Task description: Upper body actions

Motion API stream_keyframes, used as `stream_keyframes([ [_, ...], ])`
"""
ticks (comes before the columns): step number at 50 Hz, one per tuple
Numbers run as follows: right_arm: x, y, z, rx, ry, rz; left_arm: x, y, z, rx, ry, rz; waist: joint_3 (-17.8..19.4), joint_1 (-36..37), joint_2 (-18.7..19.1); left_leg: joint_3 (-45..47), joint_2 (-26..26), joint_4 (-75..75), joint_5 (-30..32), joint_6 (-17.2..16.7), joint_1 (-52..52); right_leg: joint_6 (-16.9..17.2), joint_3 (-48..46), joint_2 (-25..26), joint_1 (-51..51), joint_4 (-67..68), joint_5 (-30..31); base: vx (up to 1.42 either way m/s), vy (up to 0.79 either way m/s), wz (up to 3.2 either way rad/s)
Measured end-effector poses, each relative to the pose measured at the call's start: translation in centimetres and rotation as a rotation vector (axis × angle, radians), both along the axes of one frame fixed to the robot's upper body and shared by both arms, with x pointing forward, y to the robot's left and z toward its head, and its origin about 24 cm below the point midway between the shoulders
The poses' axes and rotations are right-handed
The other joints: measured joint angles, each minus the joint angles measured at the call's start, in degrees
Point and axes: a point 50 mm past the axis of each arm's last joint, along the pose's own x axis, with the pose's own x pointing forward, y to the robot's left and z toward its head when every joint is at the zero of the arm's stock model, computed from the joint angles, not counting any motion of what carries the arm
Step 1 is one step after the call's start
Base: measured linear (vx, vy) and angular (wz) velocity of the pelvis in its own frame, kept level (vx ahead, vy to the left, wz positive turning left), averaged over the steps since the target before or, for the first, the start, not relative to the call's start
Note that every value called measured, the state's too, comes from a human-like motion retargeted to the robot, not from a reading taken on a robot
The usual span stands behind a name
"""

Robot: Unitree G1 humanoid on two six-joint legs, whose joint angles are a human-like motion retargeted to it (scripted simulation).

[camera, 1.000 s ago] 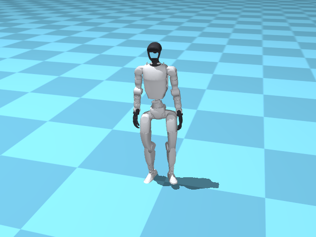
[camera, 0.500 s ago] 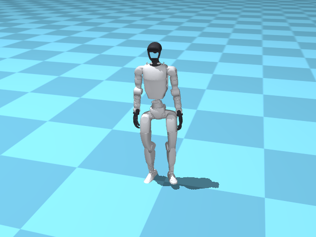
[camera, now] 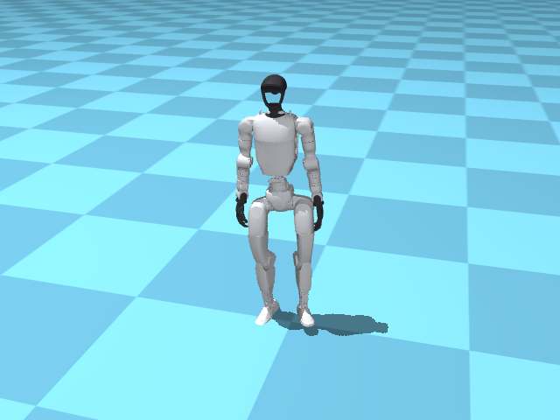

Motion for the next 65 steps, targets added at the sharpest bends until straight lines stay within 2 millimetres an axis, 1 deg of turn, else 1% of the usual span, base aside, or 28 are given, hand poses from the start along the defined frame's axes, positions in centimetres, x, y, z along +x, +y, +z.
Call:
stream_keyframes([
  [21, 0.0, -0.3, 0.0, -0.01, 0.004, 0.007, 0.2, -0.1, 0.0, -0.017, 0.005, -0.03, 0.46, 0.36, 0.41, -0.27, 0.06, -0.03, -0.18, -0.1, 0.06, 0.0, 0.08, -0.01, -0.25, 0.18, 0.12, 0.0, 0.0, 0.0],
  [26, 0.0, -1.1, 0.3, -0.048, 0.035, 0.031, 0.2, -0.3, 0.0, -0.045, 0.016, -0.042, 0.55, 1.66, 1.34, -0.6, 0.25, 0.03, -0.53, -0.32, -0.05, -0.13, 0.93, -0.01, -1.18, 0.78, 0.3, -0.01, 0.0, -0.13],
  [30, 1.1, -2.1, 0.6, -0.106, 0.05, 0.098, 0.1, 0.1, 0.0, -0.044, 0.009, -0.067, 1.03, 1.57, 2.41, -0.19, 1.55, 1.72, -0.89, -1.32, -0.68, -0.39, 0.99, 0.46, -1.57, 1.15, 0.19, -0.07, -0.06, 0.02],
  [33, 3.8, -2.2, 0.7, -0.142, 0.009, 0.175, -0.5, 0.7, 0.1, 0.02, 0.041, -0.035, 2.65, 1.69, 2.37, -1.12, 3.63, 8.49, -1.02, -3.98, -3.71, -0.92, 0.87, 0.2, -1.69, 1.4, 0.18, -0.15, -0.11, 0.04],
  [35, 6.1, -1.2, 0.8, -0.136, -0.04, 0.208, -1.2, 0.6, 0.2, 0.061, 0.068, 0.06, 4.78, 3.49, 1.55, 0.04, 4.87, 14.42, 2.43, -5.65, -5.8, -1.34, 1.17, -0.5, -1.26, 1.3, 0.51, -0.21, -0.21, -0.2],
  [37, 10.6, 1.3, 1.2, -0.058, -0.148, 0.222, -1.0, 0.6, 0.2, 0.064, 0.065, 0.242, 9.35, 5.06, -0.28, 1.19, 7.95, 26.9, 12.33, -7.4, -10.92, -1.61, 0.54, -2.5, -0.52, 0.98, 1.06, -0.41, -0.28, 0.35],
  [38, 12.4, 2.5, 1.5, -0.01, -0.197, 0.22, -0.7, 0.6, 0.2, 0.057, 0.058, 0.298, 10.78, 5.38, -0.42, -0.58, 8.99, 32.07, 15.02, -7.07, -14.11, -1.7, -0.57, -2.62, -0.28, 0.59, 1.28, -0.39, -0.32, 0.66],
  [40, 16.5, 5.5, 2.7, 0.152, -0.311, 0.232, -1.2, 0.7, 0.3, 0.048, 0.063, 0.409, 12.75, 7.9, -1.0, -6.51, 8.48, 43.02, 19.27, -5.94, -23.27, -1.78, -2.35, -3.06, -0.49, -0.83, 2.3, -0.35, -0.31, 0.44],
  [42, 18.9, 7.7, 3.7, 0.264, -0.373, 0.254, -2.8, 0.9, 0.6, 0.042, 0.112, 0.426, 13.26, 10.5, -1.61, -6.83, 9.08, 48.56, 17.72, -5.61, -27.81, -1.91, -2.44, -3.58, -1.33, -1.13, 2.69, -0.18, -0.19, -0.04],
  [43, 20.2, 9.1, 4.4, 0.321, -0.418, 0.268, -4.1, 1.0, 0.9, 0.041, 0.157, 0.4, 13.81, 12.21, -1.75, -5.06, 11.04, 51.44, 16.41, -4.73, -29.39, -2.04, -1.57, -3.85, -1.87, -0.75, 2.65, -0.07, -0.1, -0.18],
  [45, 22.1, 11.1, 5.7, 0.392, -0.503, 0.312, -6.1, 1.2, 1.4, 0.056, 0.228, 0.333, 14.93, 13.59, -1.6, -3.18, 12.95, 54.23, 14.17, -3.5, -30.45, -2.23, -0.63, -3.96, -2.05, -0.22, 2.47, -0.01, -0.03, -0.08],
  [47, 22.7, 12.3, 6.3, 0.42, -0.547, 0.381, -8.1, 1.4, 1.9, 0.088, 0.287, 0.275, 14.74, 12.87, -1.68, -2.41, 12.94, 53.54, 13.27, -3.54, -29.69, -2.25, -0.13, -3.89, -1.95, 0.06, 2.05, 0.09, 0.03, 0.1],
  [48, 22.7, 12.7, 6.4, 0.422, -0.555, 0.431, -9.2, 1.4, 2.2, 0.108, 0.321, 0.237, 14.26, 12.04, -1.49, -2.43, 12.59, 51.92, 13.32, -4.14, -28.61, -2.11, 0.38, -3.56, -1.78, 0.15, 1.73, 0.14, 0.07, 0.26],
  [50, 22.0, 12.8, 6.0, 0.408, -0.542, 0.491, -10.5, 1.2, 2.6, 0.129, 0.364, 0.191, 13.13, 10.59, -1.23, -3.22, 10.62, 47.46, 14.3, -5.3, -26.2, -1.75, 0.65, -3.34, -1.24, 0.17, 1.21, 0.2, 0.12, 0.44],
  [52, 19.6, 11.8, 4.6, 0.371, -0.488, 0.529, -11.1, 1.0, 2.8, 0.147, 0.399, 0.174, 11.24, 8.94, -0.66, -4.51, 7.3, 36.31, 16.09, -6.87, -20.04, -1.27, 0.28, -2.33, -0.15, 0.52, 0.12, 0.34, 0.19, 0.55],
  [53, 18.5, 11.3, 4.0, 0.354, -0.465, 0.527, -10.9, 1.0, 2.7, 0.152, 0.398, 0.181, 10.72, 8.63, -0.51, -4.67, 6.21, 31.4, 15.67, -7.25, -17.26, -1.03, 0.26, -1.99, 0.18, 0.94, -0.35, 0.35, 0.17, 0.38],
  [54, 16.8, 10.3, 3.1, 0.323, -0.428, 0.509, -10.2, 1.0, 2.5, 0.157, 0.376, 0.197, 10.22, 8.42, -0.48, -3.75, 5.03, 25.97, 11.23, -7.26, -13.44, -0.71, -0.09, -1.72, 0.41, 1.89, -1.04, 0.36, 0.14, 0.28],
  [55, 14.8, 9.0, 2.2, 0.285, -0.385, 0.484, -9.1, 1.1, 2.1, 0.161, 0.344, 0.218, 9.73, 8.24, -0.52, -2.29, 3.81, 20.29, 4.77, -7.07, -9.09, -0.35, -0.61, -1.49, 0.59, 3.1, -1.85, 0.35, 0.15, 0.19],
  [57, 11.5, 6.9, 1.0, 0.197, -0.315, 0.426, -6.8, 0.9, 1.5, 0.157, 0.281, 0.255, 10.29, 7.43, -0.09, 2.67, 3.26, 11.73, 0.44, -4.02, -2.83, 0.29, -0.93, -1.1, 1.32, 6.19, -2.9, 0.32, 0.2, 0.25],
  [58, 9.3, 5.4, 0.5, 0.132, -0.261, 0.375, -5.1, 0.8, 1.1, 0.148, 0.232, 0.276, 10.26, 5.93, 0.42, 2.08, 2.03, 7.44, -0.24, -1.25, -0.87, 0.49, -1.5, -0.69, 1.25, 8.4, -2.64, 0.25, 0.2, 0.52],
  [59, 7.4, 3.9, 0.2, 0.059, -0.222, 0.313, -2.9, 0.6, 0.7, 0.129, 0.172, 0.291, 10.53, 4.46, 1.09, 0.21, 1.65, 4.49, 0.29, -0.01, 0.26, 0.48, -2.76, -0.66, 0.62, 11.61, -0.92, 0.16, 0.16, 0.63],
  [60, 5.5, 2.4, 0.1, -0.019, -0.189, 0.248, -0.6, 0.4, 0.4, 0.104, 0.106, 0.302, 10.95, 3.02, 1.85, -2.29, 1.71, 2.22, 1.42, 0.48, 0.97, 0.35, -4.35, -0.83, -0.28, 15.31, 1.53, -0.01, 0.16, 0.03],
  [61, 4.1, 0.6, 0.3, -0.097, -0.166, 0.146, 3.3, 0.3, 0.1, 0.062, -0.012, 0.288, 12.66, 3.37, 2.85, 0.24, 3.74, 1.56, 1.57, 0.63, 1.38, -0.25, -3.75, -2.45, -4.44, 24.2, 6.15, -0.11, 0.19, -0.43],
  [62, 2.9, -0.9, 0.5, -0.165, -0.146, 0.059, 6.8, 0.0, 0.2, 0.025, -0.118, 0.267, 14.03, 3.49, 3.57, 2.08, 5.12, 1.01, 1.6, 0.9, 1.62, -0.92, -2.93, -3.84, -8.29, 31.84, 9.97, -0.15, 0.24, -0.68],
  [63, 2.0, -1.9, 0.7, -0.204, -0.135, -0.002, 9.2, -0.1, 0.4, 0.003, -0.198, 0.237, 14.71, 3.17, 3.75, 2.56, 5.21, 0.69, 1.4, 1.41, 1.53, -1.73, -1.65, -4.79, -11.49, 36.99, 12.17, -0.07, 0.26, -0.4],
  [65, -1.0, -4.2, 1.2, -0.287, -0.078, -0.131, 14.5, -0.6, 1.4, -0.056, -0.378, 0.128, 14.51, 2.28, 4.03, 3.14, 5.3, 0.02, 1.6, 1.87, 0.67, -4.69, 2.85, -4.86, -19.29, 47.11, 14.28, 0.04, 0.29, -0.15],
])
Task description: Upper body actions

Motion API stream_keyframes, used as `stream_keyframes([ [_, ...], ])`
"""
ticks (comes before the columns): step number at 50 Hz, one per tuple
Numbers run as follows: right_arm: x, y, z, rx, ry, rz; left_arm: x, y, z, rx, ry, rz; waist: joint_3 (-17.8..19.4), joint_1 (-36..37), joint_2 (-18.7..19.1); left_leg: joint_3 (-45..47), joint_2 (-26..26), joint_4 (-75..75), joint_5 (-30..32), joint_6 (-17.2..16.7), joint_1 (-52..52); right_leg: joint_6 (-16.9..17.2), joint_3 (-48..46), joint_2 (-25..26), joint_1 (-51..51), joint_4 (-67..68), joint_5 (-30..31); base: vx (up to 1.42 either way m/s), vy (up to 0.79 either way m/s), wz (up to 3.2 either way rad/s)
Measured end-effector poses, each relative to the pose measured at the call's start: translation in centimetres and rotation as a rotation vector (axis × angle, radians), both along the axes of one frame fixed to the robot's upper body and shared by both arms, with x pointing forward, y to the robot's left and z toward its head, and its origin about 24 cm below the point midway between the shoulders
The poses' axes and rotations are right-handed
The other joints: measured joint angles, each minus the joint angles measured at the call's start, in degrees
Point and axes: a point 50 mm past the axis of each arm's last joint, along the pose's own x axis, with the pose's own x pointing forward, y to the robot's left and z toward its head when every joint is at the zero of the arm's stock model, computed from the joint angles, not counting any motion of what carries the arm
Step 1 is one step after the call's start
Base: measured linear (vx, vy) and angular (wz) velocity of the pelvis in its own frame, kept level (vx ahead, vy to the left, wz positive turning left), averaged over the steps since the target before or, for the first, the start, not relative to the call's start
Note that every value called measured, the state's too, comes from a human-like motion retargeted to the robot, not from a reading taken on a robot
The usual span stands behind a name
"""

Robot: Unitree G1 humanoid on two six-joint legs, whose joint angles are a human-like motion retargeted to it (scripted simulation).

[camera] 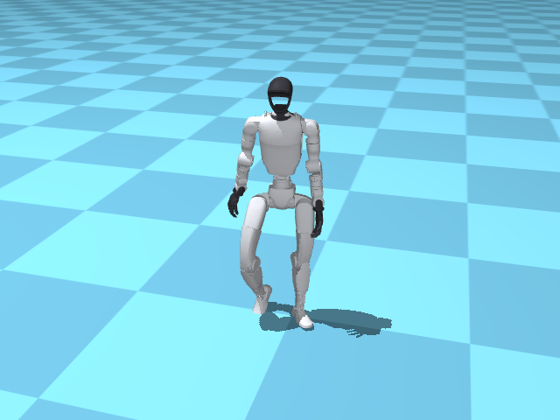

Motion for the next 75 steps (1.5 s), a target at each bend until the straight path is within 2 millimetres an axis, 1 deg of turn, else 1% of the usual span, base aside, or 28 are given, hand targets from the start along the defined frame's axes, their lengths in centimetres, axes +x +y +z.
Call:
stream_keyframes([
  [3, -4.2, -1.8, 0.8, -0.039, 0.106, -0.163, 7.5, 1.0, 3.1, 0.06, -0.234, -0.229, 0.82, -2.7, 0.28, -0.1, 0.18, 0.35, -0.25, 0.68, -0.88, -1.59, -2.51, -2.71, -5.48, 9.42, -3.62, -0.01, 0.15, 0.07],
  [7, -8.6, -1.9, 1.8, -0.093, 0.197, -0.291, 11.1, 1.2, 5.5, 0.328, -0.368, -0.251, 0.77, -2.68, 0.46, -0.85, 1.39, 1.48, -0.39, 0.32, -1.45, 1.05, -1.66, 0.61, -6.72, 9.59, -4.43, 0.05, 0.01, -0.04],
  [10, -10.4, -2.0, 2.4, -0.123, 0.241, -0.324, 11.3, 0.9, 5.7, 0.344, -0.425, -0.242, 0.01, -1.89, 0.49, -0.03, 0.98, 1.04, -0.56, 0.16, -0.73, 2.55, -2.72, 1.62, -3.94, 5.13, -3.54, 0.12, 0.01, -0.17],
  [15, -9.3, -1.4, 1.8, -0.064, 0.28, -0.27, 4.6, 0.1, 1.8, 0.221, -0.181, -0.3, -1.51, 0.59, -0.25, 1.0, -1.04, 0.89, -1.61, -0.65, 1.67, 4.64, -3.42, 4.56, 7.59, -14.58, -0.44, 0.15, -0.01, -0.25],
  [18, -4.1, -0.2, 0.4, 0.02, 0.205, -0.092, -3.7, 0.7, -0.7, 0.215, 0.057, -0.168, -2.71, 0.68, -1.38, -0.13, -2.55, 4.49, -3.17, -2.42, 1.49, 6.93, -7.74, 5.7, 18.08, -31.9, -10.02, 0.11, -0.08, -0.15],
  [20, -0.6, 0.9, -0.3, 0.07, 0.152, 0.029, -8.4, 1.1, -1.2, 0.242, 0.176, -0.068, -2.32, 1.41, -2.27, -0.16, -3.22, 7.43, -3.31, -3.84, 1.78, 5.03, -7.74, 6.54, 21.14, -38.23, -14.08, 0.06, -0.17, -0.6],
  [22, 5.7, 4.0, -0.9, 0.204, 0.045, 0.218, -14.6, 1.2, -1.1, 0.265, 0.352, 0.073, -1.01, 2.83, -3.61, 3.47, -2.24, 14.29, 2.71, -7.23, 1.02, 2.97, -3.18, 6.07, 22.45, -43.64, -13.57, -0.08, -0.2, -0.77],
  [23, 8.1, 5.3, -0.8, 0.259, 0.002, 0.277, -16.1, 1.0, -1.0, 0.26, 0.403, 0.111, -0.26, 3.37, -4.65, 6.09, -1.32, 18.44, 6.4, -8.3, -0.04, 2.94, -3.18, 4.82, 22.72, -45.04, -12.68, -0.31, -0.17, -0.46],
  [25, 15.5, 10.0, 0.5, 0.441, -0.159, 0.443, -19.4, 1.2, -0.4, 0.245, 0.535, 0.205, 1.63, 5.58, -6.29, 6.26, 5.98, 38.97, 17.14, -8.65, -11.6, 3.02, -6.23, 2.35, 22.07, -47.76, -11.42, -0.49, -0.23, -0.17],
  [27, 20.3, 13.2, 2.7, 0.594, -0.281, 0.581, -22.8, 1.5, 0.5, 0.267, 0.649, 0.262, 0.5, 8.09, -5.97, -0.88, 6.45, 50.6, 22.14, -6.07, -23.68, 2.49, -5.61, 2.91, 19.79, -48.44, -10.89, -0.26, -0.29, -0.05],
  [31, 26.8, 17.4, 7.9, 0.711, -0.485, 0.871, -26.4, 1.3, 1.8, 0.249, 0.824, 0.313, 3.54, 10.52, -5.21, -1.27, 11.42, 63.07, 14.42, -1.51, -31.71, 1.34, -4.7, 3.6, 19.99, -47.49, -11.34, -0.15, -0.16, 0.07],
  [34, 28.4, 18.9, 9.8, 0.7, -0.641, 0.918, -26.1, 1.3, 1.6, 0.247, 0.809, 0.365, 4.83, 11.07, -5.92, -0.91, 11.98, 64.66, 13.43, -2.58, -32.09, 1.17, -3.37, 3.29, 20.24, -46.32, -12.26, -0.1, -0.08, -0.01],
  [37, 27.0, 18.8, 8.9, 0.735, -0.675, 0.872, -25.0, 1.8, 1.3, 0.248, 0.732, 0.336, 1.65, 9.21, -5.66, -3.09, 8.1, 58.93, 14.76, -5.57, -29.5, 1.53, -4.33, 3.65, 20.71, -46.67, -12.99, 0.22, 0.09, 0.55],
  [40, 23.6, 17.6, 6.2, 0.712, -0.567, 0.862, -23.6, 2.3, 1.0, 0.279, 0.721, 0.281, -0.73, 7.23, -6.04, -4.16, 3.31, 47.45, 16.23, -6.32, -22.32, 2.14, -5.5, 3.72, 22.19, -46.66, -13.92, 0.26, 0.12, 0.52],
  [42, 20.2, 15.5, 3.6, 0.636, -0.446, 0.8, -21.0, 2.9, 0.4, 0.333, 0.653, 0.243, -1.34, 6.7, -6.11, -4.2, -0.13, 34.61, 16.16, -6.51, -14.34, 2.66, -6.03, 4.19, 23.1, -45.47, -15.06, 0.24, 0.07, 0.25],
  [45, 12.7, 10.4, -0.1, 0.506, -0.205, 0.56, -14.7, 2.7, -0.6, 0.359, 0.468, 0.14, -2.48, 5.95, -4.36, 2.86, -2.85, 12.81, -0.16, -6.03, 0.28, 3.58, -6.87, 6.61, 22.73, -39.95, -17.68, 0.24, 0.12, 0.18],
  [48, 5.8, 5.6, -1.2, 0.403, 0.054, 0.331, -8.7, 1.3, -1.1, 0.299, 0.275, 0.03, -3.18, 1.46, -1.39, -1.6, -4.5, 1.6, -1.97, -0.12, 4.31, 3.47, -11.78, 7.2, 19.7, -29.51, -10.32, 0.09, 0.24, 0.34],
  [50, 3.3, 2.4, -0.8, 0.295, 0.149, 0.182, -2.3, 0.3, -0.4, 0.249, 0.089, -0.063, -1.34, 3.05, -0.25, 6.04, -1.92, -0.38, -1.56, -0.28, 4.76, 3.46, -7.67, 2.27, 8.95, -10.36, -2.24, -0.2, 0.24, -0.84],
  [52, -0.3, -0.9, 0.1, 0.16, 0.177, 0.003, 4.4, -0.5, 1.6, 0.258, -0.143, -0.191, 0.07, -1.56, 0.63, 1.8, -2.23, -0.69, -1.6, 1.26, 3.0, 1.39, -3.44, 0.2, -1.15, 3.38, 4.24, -0.17, 0.3, 0.52],
  [55, -5.1, -2.9, 1.2, 0.046, 0.232, -0.216, 11.6, -0.4, 5.5, 0.311, -0.4, -0.383, 1.92, -3.62, 0.56, 2.31, -1.78, -0.3, -1.3, 1.93, 1.92, -1.26, -3.51, -4.42, -8.96, 15.94, -2.62, -0.13, 0.08, 0.43],
  [58, -9.4, -2.7, 2.2, -0.036, 0.301, -0.357, 14.1, -0.6, 7.4, 0.406, -0.488, -0.423, 2.4, -3.79, -0.16, 0.34, -1.29, 1.21, -1.42, 2.19, 1.21, -1.77, -2.97, -5.22, -11.62, 20.87, -3.81, 0.02, -0.01, -0.01],
  [62, -12.2, -1.7, 2.8, -0.072, 0.325, -0.46, 14.3, -1.0, 7.8, 0.426, -0.551, -0.357, 0.91, -2.74, -0.24, 0.8, -0.84, 1.15, -1.49, 1.9, 1.18, 1.12, -1.74, -2.74, -10.62, 18.84, -2.4, 0.06, -0.06, -0.23],
  [65, -12.1, -1.0, 2.5, -0.035, 0.321, -0.486, 11.9, -0.6, 6.1, 0.369, -0.479, -0.356, -0.19, -1.41, -0.27, 2.37, -0.86, 0.63, -1.73, 1.24, 2.46, 1.55, -3.62, -1.61, -4.25, 11.47, -1.29, 0.09, -0.06, -0.57],
  [68, -9.9, 0.0, 1.5, 0.043, 0.316, -0.429, 5.8, -0.3, 2.5, 0.318, -0.25, -0.319, -2.2, 0.12, 0.06, 2.79, -0.32, 1.95, -2.42, -0.39, 2.83, 3.54, -5.06, 2.52, 6.31, -6.64, 1.48, 0.09, -0.12, -0.34],
  [70, -7.9, 0.8, 0.8, 0.091, 0.288, -0.349, 0.9, -0.3, 0.5, 0.284, -0.09, -0.262, -3.6, -0.38, -0.19, 1.47, -0.5, 4.19, -2.9, -1.78, 2.15, 6.71, -3.42, 6.75, 13.75, -21.57, -2.48, 0.09, -0.14, 0.31],
  [72, -4.3, 1.7, -0.1, 0.152, 0.235, -0.187, -5.6, 0.3, -1.0, 0.238, 0.103, -0.149, -3.31, -0.22, -0.97, 0.73, -0.4, 9.97, -3.22, -3.87, 1.61, 6.42, -12.95, 7.17, 24.44, -34.37, -15.18, 0.1, -0.17, -0.06],
  [73, -3.0, 2.1, -0.4, 0.177, 0.216, -0.131, -8.2, 0.4, -1.3, 0.218, 0.179, -0.114, -3.46, 0.15, -1.67, 1.4, -0.73, 12.07, -1.92, -4.76, 1.62, 5.54, -11.34, 7.58, 25.42, -37.81, -16.96, 0.07, -0.16, -0.2],
  [75, 2.2, 3.7, -1.0, 0.288, 0.144, 0.017, -14.1, 0.8, -1.4, 0.169, 0.369, -0.027, -3.54, 1.84, -4.72, 6.88, 1.33, 24.06, 7.74, -7.2, -1.75, 3.62, -10.62, 5.32, 26.55, -43.75, -17.81, -0.12, -0.22, -0.19],
])
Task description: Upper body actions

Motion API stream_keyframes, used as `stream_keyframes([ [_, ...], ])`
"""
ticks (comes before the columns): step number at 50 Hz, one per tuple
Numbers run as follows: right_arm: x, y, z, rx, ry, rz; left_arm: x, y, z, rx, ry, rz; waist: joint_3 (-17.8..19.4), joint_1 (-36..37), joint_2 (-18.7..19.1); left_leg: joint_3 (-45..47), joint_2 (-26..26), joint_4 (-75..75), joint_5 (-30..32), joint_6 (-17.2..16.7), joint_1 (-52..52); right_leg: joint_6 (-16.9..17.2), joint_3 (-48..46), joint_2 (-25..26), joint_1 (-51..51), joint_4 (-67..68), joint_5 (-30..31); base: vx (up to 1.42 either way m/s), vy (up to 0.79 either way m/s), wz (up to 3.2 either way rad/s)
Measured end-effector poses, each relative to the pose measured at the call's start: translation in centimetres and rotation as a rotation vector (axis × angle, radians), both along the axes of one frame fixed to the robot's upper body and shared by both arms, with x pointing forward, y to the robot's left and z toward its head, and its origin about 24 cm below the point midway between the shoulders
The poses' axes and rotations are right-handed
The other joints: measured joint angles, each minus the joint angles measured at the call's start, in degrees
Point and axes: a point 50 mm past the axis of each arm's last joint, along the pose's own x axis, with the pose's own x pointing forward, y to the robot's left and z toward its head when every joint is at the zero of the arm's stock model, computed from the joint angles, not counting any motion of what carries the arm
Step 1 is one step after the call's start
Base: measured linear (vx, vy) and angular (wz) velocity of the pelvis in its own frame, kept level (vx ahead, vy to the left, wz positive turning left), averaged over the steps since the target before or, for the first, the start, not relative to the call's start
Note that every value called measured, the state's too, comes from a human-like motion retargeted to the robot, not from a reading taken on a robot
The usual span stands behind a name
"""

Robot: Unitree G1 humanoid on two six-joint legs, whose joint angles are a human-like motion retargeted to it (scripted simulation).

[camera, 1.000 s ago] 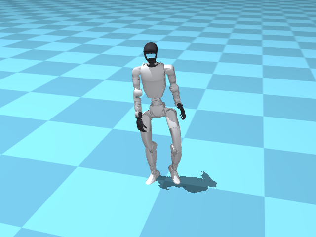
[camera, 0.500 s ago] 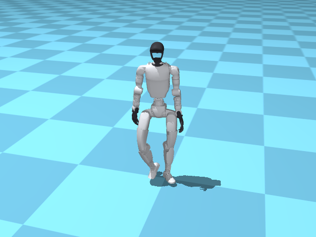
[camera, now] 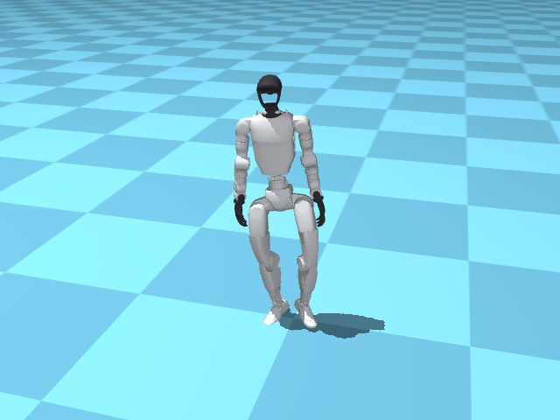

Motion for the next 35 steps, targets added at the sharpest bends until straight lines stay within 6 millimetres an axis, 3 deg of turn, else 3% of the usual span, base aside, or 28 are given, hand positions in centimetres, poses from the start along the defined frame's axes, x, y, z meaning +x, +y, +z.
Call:
stream_keyframes([
  [2, 6.6, 2.6, 0.1, 0.153, -0.147, 0.101, -3.7, 0.8, 0.6, 0.002, 0.145, 0.094, 1.06, 2.01, -1.49, -4.74, 4.87, 19.89, 8.12, 1.67, -13.71, 0.23, 0.87, -1.19, -0.93, -2.38, 1.62, -0.45, -0.35, -0.03],
  [3, 10.5, 4.5, 0.8, 0.25, -0.258, 0.166, -6.2, 0.9, 1.2, 0.018, 0.242, 0.162, 1.01, 3.31, -1.24, -12.56, 2.66, 28.93, 10.06, 2.82, -23.74, 0.07, 2.08, -1.26, -2.7, -3.15, 2.78, -0.49, -0.27, -0.07],
  [5, 16.8, 6.8, 3.1, 0.398, -0.429, 0.269, -9.9, 0.6, 2.2, 0.024, 0.378, 0.267, 2.06, 6.08, -1.09, -14.34, 5.6, 44.35, 6.51, 2.67, -34.9, -1.0, 1.37, -1.22, -4.4, -3.96, 3.97, -0.38, -0.18, -0.39],
  [7, 21.3, 8.6, 5.7, 0.477, -0.584, 0.331, -12.2, 0.0, 3.0, -0.005, 0.464, 0.331, 4.21, 10.16, -0.62, -11.31, 12.72, 56.1, 3.94, 5.25, -41.4, -2.07, 3.62, -0.79, -5.02, -3.77, 4.34, -0.21, -0.12, -0.89],
  [8, 23.4, 9.6, 7.2, 0.505, -0.674, 0.361, -13.3, -0.7, 3.4, -0.021, 0.502, 0.363, 5.04, 11.49, -0.65, -11.41, 13.56, 61.16, 2.86, 6.07, -45.19, -2.32, 4.39, -1.23, -5.41, -3.55, 4.53, -0.14, -0.06, -0.77],
  [10, 26.1, 10.9, 9.7, 0.55, -0.814, 0.399, -14.9, -1.9, 3.9, -0.037, 0.526, 0.408, 5.64, 13.34, -1.0, -11.86, 12.75, 67.75, 1.57, 5.97, -51.64, -2.68, 6.26, -2.09, -6.52, -3.31, 5.01, -0.07, -0.03, -0.55],
  [12, 27.7, 11.8, 11.5, 0.587, -0.9, 0.417, -15.5, -2.6, 4.0, -0.055, 0.518, 0.433, 5.97, 14.55, -1.21, -11.12, 12.7, 69.86, 1.42, 5.31, -54.31, -2.84, 7.05, -2.74, -7.11, -3.24, 5.22, -0.04, 0.0, -0.45],
  [16, 28.6, 12.7, 12.9, 0.62, -0.976, 0.472, -15.6, -3.3, 4.0, -0.08, 0.525, 0.458, 5.93, 15.43, -1.17, -8.45, 14.4, 66.25, 1.99, 4.89, -51.14, -3.13, 7.46, -2.35, -7.2, -3.09, 4.89, 0.0, -0.01, -0.11],
  [19, 26.7, 12.3, 11.0, 0.558, -0.931, 0.505, -13.9, -2.8, 3.3, -0.079, 0.483, 0.422, 4.18, 12.0, -0.82, -8.99, 10.51, 55.33, 3.18, 3.98, -43.5, -2.48, 4.87, -1.37, -5.64, -3.88, 4.23, 0.09, -0.01, 0.87],
  [22, 22.4, 10.6, 7.1, 0.439, -0.802, 0.499, -11.0, -1.9, 2.3, -0.083, 0.402, 0.332, 1.7, 8.64, -1.17, -10.56, 3.27, 36.8, 4.85, 2.97, -30.69, -1.34, 2.95, -1.24, -4.27, -3.51, 2.74, 0.22, 0.06, 0.84],
  [25, 14.2, 6.9, 2.3, 0.2, -0.603, 0.454, -6.7, -0.6, 1.1, -0.04, 0.288, 0.212, 0.34, 5.62, -1.37, -17.95, -9.28, 4.82, 8.01, 2.88, -10.61, 0.14, 2.24, -0.38, -1.77, -0.65, -0.01, 0.38, 0.08, 0.5],
  [27, 8.7, 4.7, 0.5, 0.061, -0.468, 0.408, -3.9, 0.0, 0.6, 0.01, 0.203, 0.163, 0.28, 4.98, -0.05, -12.72, -9.4, -10.52, -5.08, 3.64, 1.67, 0.45, 2.03, 1.93, -1.14, 3.6, -1.25, 0.37, 0.14, 0.14],
  [28, 5.8, 3.3, 0.0, -0.003, -0.374, 0.386, -2.4, 0.0, 0.3, 0.02, 0.152, 0.139, -0.57, 2.99, 0.9, -5.16, -7.49, -15.88, -9.87, 4.72, 6.88, 0.54, 0.17, 3.04, -1.55, 6.33, -0.31, 0.29, 0.16, 0.74],
  [30, -0.8, -0.5, 0.0, -0.155, -0.096, 0.344, 2.8, -0.8, -0.1, -0.042, -0.025, 0.057, -2.14, -2.03, 4.7, -12.87, -6.28, -23.55, -10.37, 8.53, 7.9, 1.34, -4.2, 2.31, -6.43, 19.94, 10.48, 0.11, 0.22, 0.62],
  [32, -5.1, -4.2, 1.3, -0.286, 0.137, 0.253, 9.5, -1.3, 0.3, -0.106, -0.223, -0.051, -1.07, -3.38, 6.07, -7.71, -3.58, -24.32, -10.19, 8.33, 6.96, -1.11, 0.05, -4.46, -19.8, 42.78, 18.73, -0.11, 0.33, -0.21],
  [33, -7.6, -5.9, 2.3, -0.352, 0.232, 0.171, 13.0, -1.5, 1.0, -0.11, -0.327, -0.123, -0.42, -5.89, 6.2, -8.03, -4.19, -24.75, -10.24, 9.06, 6.56, -2.85, 4.21, -5.21, -26.84, 51.86, 21.03, -0.23, 0.32, 0.32],
  [35, -11.6, -7.6, 3.9, -0.434, 0.352, -0.041, 20.2, -0.9, 3.6, -0.072, -0.521, -0.3, 1.92, -7.43, 5.85, -8.2, -5.25, -24.7, -10.25, 10.33, 5.76, -4.6, 7.08, -9.39, -36.45, 66.51, 16.13, -0.27, 0.25, 0.35],
])
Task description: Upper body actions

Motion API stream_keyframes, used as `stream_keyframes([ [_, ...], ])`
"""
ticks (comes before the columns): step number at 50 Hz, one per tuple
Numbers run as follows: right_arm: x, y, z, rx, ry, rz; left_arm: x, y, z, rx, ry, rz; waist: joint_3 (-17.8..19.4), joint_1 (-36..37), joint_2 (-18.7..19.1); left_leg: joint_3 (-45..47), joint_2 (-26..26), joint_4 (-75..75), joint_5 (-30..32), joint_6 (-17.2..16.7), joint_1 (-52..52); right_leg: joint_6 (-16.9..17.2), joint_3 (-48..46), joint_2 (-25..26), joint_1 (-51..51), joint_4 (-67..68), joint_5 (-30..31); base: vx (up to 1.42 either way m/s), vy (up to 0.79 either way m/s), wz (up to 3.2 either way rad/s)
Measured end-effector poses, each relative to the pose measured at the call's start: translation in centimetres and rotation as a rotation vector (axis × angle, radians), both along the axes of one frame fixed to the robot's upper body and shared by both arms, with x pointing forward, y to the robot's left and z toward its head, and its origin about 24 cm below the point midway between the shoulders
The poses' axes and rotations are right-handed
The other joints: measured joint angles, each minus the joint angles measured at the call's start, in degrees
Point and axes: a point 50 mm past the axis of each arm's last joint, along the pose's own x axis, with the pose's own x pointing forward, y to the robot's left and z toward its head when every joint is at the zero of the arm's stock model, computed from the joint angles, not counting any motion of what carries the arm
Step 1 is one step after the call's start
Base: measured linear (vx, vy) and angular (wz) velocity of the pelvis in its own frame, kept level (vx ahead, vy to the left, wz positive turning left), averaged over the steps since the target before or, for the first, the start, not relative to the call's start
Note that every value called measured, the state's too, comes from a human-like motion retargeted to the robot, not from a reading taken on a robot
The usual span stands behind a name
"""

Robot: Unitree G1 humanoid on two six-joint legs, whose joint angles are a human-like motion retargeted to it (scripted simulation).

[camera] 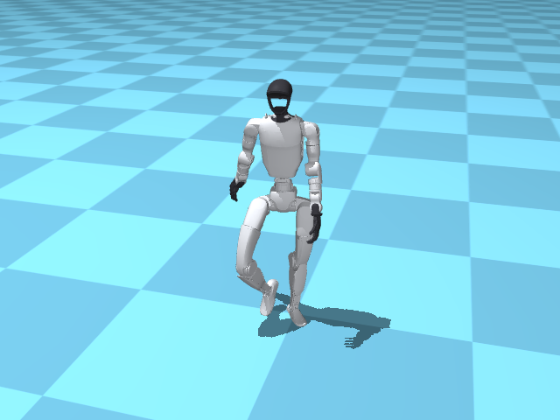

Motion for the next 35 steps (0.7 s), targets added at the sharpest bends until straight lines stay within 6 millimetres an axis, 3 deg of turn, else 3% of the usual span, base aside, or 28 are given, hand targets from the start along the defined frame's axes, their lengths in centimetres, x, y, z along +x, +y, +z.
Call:
stream_keyframes([
  [3, -4.0, 0.3, 1.3, -0.097, 0.019, -0.293, 6.0, 1.3, 3.7, 0.152, -0.174, -0.149, 3.87, -1.99, -1.75, -3.24, -0.68, 1.72, -0.12, 1.0, -0.21, -0.19, 3.12, -1.9, -7.98, 10.67, -2.56, -0.15, 0.07, 0.27],
  [5, -5.8, 1.2, 1.8, -0.164, 0.0, -0.415, 7.5, 1.2, 4.8, 0.243, -0.229, -0.156, 4.11, -1.61, -1.93, -3.69, -0.28, 2.34, -0.03, 1.18, -0.85, 1.11, 5.28, 0.49, -11.92, 13.33, -2.81, 0.04, -0.1, -0.06],
  [8, -7.8, 2.4, 2.2, -0.236, -0.096, -0.56, 8.2, 0.8, 5.7, 0.292, -0.336, -0.12, 1.6, -0.78, -1.19, -2.77, 0.58, 2.4, -0.23, 1.05, -1.93, 2.43, 4.09, 1.8, -13.3, 12.23, -3.42, 0.17, -0.11, -0.22],
  [10, -8.1, 2.7, 2.2, -0.239, -0.123, -0.609, 7.9, 0.8, 5.6, 0.273, -0.36, -0.132, 1.23, -0.71, -1.21, -2.22, 0.69, 2.34, -0.34, 0.72, -1.52, 1.87, 2.66, 1.32, -10.66, 9.51, -3.62, 0.09, -0.09, -0.25],
  [12, -7.4, 2.9, 1.7, -0.211, -0.124, -0.633, 6.1, 0.7, 4.2, 0.24, -0.297, -0.168, 1.06, 0.71, -1.15, -0.91, 1.0, 2.46, -0.58, -0.27, -0.68, 1.93, 2.31, 2.79, -4.77, 2.01, -2.92, 0.04, -0.14, -0.59],
  [15, -5.2, 3.3, 0.6, -0.116, -0.125, -0.566, 0.7, 0.4, 0.7, 0.2, -0.078, -0.157, -0.12, 3.39, -0.36, 0.14, 2.21, 3.71, -1.22, -2.45, -0.26, 3.6, 3.72, 9.02, 6.91, -16.83, -0.21, 0.07, -0.14, -0.43],
  [17, -2.6, 3.6, -0.5, 0.003, -0.121, -0.444, -4.7, 0.1, -1.7, 0.16, 0.099, -0.103, -1.33, 3.96, -0.53, -0.71, 2.23, 6.4, -2.0, -4.06, -0.84, 5.65, 3.64, 11.76, 17.35, -35.38, 1.58, 0.14, -0.16, 0.23],
  [18, -1.5, 3.6, -0.9, 0.054, -0.114, -0.379, -7.3, 0.0, -2.5, 0.138, 0.178, -0.078, -1.87, 3.98, -1.09, -1.51, 1.72, 8.15, -2.13, -4.77, -1.46, 7.29, 3.41, 12.36, 21.87, -43.57, -0.56, 0.16, -0.16, 0.3],
  [20, 2.1, 3.5, -1.8, 0.154, -0.082, -0.165, -14.3, 0.2, -3.7, 0.084, 0.377, 0.002, -3.24, 5.07, -2.45, -0.65, 1.26, 14.74, 0.18, -6.85, -3.79, 7.56, -7.49, 11.47, 31.93, -56.93, -14.83, 0.12, -0.18, 0.04],
  [22, 8.9, 4.1, -3.0, 0.271, -0.141, 0.098, -20.3, 0.8, -3.7, 0.04, 0.576, 0.077, -4.39, 6.47, -5.74, 3.38, 3.06, 30.18, 12.73, -7.84, -12.35, 4.62, -6.35, 9.27, 30.76, -63.23, -17.5, -0.21, -0.22, -0.1],
  [24, 18.7, 6.7, -3.1, 0.427, -0.324, 0.361, -24.8, 1.5, -2.9, 0.026, 0.764, 0.202, -2.12, 11.26, -7.15, 4.22, 5.73, 50.04, 21.94, -1.59, -27.59, 5.22, 0.51, 8.43, 27.89, -64.33, -15.63, -0.49, -0.4, -1.1],
  [25, 23.0, 8.2, -2.5, 0.494, -0.419, 0.471, -26.4, 1.5, -2.5, 0.027, 0.839, 0.289, -0.48, 14.15, -7.89, 1.78, 5.59, 57.96, 22.89, -0.04, -35.33, 5.54, 6.08, 8.11, 26.22, -64.22, -14.29, -0.53, -0.44, -1.19],
  [27, 31.6, 11.6, 0.6, 0.627, -0.642, 0.644, -29.5, 1.1, -1.5, -0.001, 0.961, 0.465, 2.73, 15.44, -7.21, 0.92, 10.4, 72.1, 17.45, 0.22, -44.71, 4.43, 2.05, 8.53, 25.73, -65.44, -12.64, -0.49, -0.34, -0.63],
  [29, 37.3, 15.0, 4.3, 0.717, -0.863, 0.731, -31.7, 0.1, -0.9, -0.071, 1.007, 0.592, 6.65, 19.32, -8.48, 6.93, 18.33, 82.69, 14.02, 4.02, -48.29, 2.33, 3.6, 8.5, 26.12, -66.14, -11.8, -0.29, -0.2, -1.23],
  [31, 40.5, 17.7, 7.5, 0.821, -1.039, 0.757, -33.1, -0.9, -0.6, -0.109, 1.015, 0.665, 7.99, 21.09, -8.94, 7.54, 20.69, 89.4, 11.72, 4.95, -52.13, 1.36, 4.03, 8.35, 26.56, -67.09, -11.12, -0.05, -0.05, -0.78],
  [35, 43.1, 21.9, 12.3, 1.092, -1.261, 0.714, -35.5, -1.4, 0.3, -0.092, 1.041, 0.695, 5.9, 21.69, -9.21, 7.72, 20.79, 93.13, 11.13, 4.48, -56.49, 0.98, 5.15, 7.84, 26.06, -68.24, -10.3, 0.11, 0.07, -0.09],
])
